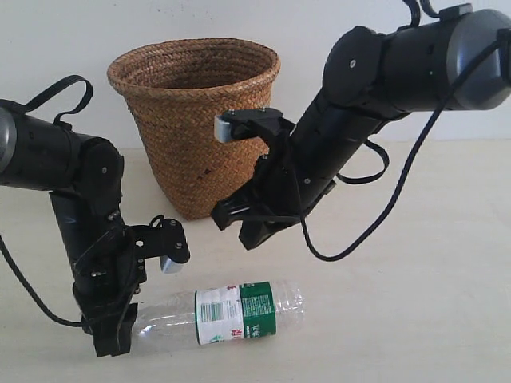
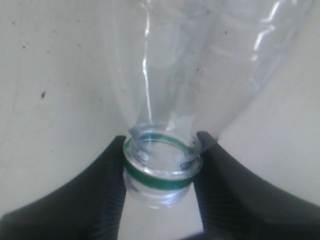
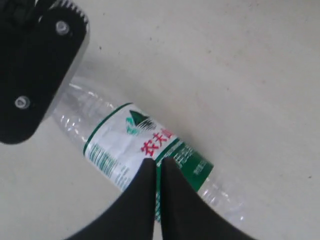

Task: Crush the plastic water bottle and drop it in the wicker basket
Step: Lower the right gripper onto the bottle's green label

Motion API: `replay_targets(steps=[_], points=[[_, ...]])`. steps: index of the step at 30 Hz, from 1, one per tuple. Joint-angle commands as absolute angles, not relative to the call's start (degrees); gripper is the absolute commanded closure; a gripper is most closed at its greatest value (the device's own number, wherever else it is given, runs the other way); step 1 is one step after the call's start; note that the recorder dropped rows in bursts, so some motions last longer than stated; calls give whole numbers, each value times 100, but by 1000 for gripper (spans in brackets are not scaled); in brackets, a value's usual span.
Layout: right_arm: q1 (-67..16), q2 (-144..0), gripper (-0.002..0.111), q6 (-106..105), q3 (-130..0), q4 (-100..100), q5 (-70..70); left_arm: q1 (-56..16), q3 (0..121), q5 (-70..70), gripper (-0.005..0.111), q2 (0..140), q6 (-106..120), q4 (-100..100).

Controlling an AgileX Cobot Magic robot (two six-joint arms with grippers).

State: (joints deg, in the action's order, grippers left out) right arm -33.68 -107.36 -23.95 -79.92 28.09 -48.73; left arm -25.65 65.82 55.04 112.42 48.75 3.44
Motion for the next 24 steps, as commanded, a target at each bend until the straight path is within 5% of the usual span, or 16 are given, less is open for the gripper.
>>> replay_targets(steps=[1, 24], points=[[-3438, -10901, 108, -2151, -8027, 2771, -5371, -2595, 6560, 5509, 103, 11179, 4847, 469], [-3513, -12202, 108, -1491, -8027, 2227, -5424, -2595, 6560, 5589, 103, 11179, 4847, 521]])
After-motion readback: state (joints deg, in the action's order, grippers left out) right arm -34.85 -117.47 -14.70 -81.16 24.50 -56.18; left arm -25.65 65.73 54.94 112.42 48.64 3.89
